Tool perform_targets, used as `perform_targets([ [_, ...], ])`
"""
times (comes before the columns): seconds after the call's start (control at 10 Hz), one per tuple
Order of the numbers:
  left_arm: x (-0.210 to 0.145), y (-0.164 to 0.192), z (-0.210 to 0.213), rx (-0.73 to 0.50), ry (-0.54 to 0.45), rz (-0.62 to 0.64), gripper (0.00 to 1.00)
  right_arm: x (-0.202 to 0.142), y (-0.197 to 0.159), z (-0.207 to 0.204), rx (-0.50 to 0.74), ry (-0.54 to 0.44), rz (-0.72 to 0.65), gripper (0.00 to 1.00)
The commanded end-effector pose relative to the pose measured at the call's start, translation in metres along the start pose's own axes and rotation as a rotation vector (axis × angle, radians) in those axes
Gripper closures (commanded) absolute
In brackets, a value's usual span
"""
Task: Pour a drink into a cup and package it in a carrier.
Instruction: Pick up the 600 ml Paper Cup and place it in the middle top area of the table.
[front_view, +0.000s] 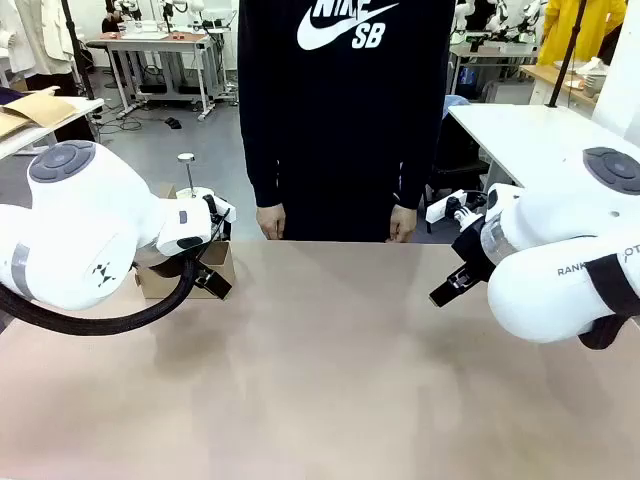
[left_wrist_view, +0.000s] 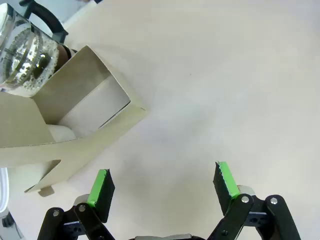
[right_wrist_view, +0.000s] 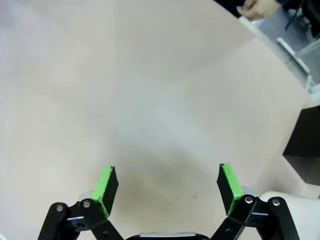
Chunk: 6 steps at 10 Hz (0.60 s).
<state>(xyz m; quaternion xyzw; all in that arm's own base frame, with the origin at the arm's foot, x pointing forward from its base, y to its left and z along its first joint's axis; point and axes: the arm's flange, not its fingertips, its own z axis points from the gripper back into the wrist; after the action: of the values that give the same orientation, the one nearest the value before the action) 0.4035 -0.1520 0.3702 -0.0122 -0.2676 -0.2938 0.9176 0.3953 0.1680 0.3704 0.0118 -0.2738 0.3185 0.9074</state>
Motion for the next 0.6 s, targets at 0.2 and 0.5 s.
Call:
perform_targets([
  [0.2, 0.0, 0.0, 0.0, 0.0, 0.0, 0.0, 0.0, 0.0, 0.0, 0.0, 0.0, 0.0, 0.0, 0.0],
  [0.5, 0.0, 0.0, 0.0, 0.0, 0.0, 0.0, 0.0, 0.0, 0.0, 0.0, 0.0, 0.0, 0.0, 0.0],
])
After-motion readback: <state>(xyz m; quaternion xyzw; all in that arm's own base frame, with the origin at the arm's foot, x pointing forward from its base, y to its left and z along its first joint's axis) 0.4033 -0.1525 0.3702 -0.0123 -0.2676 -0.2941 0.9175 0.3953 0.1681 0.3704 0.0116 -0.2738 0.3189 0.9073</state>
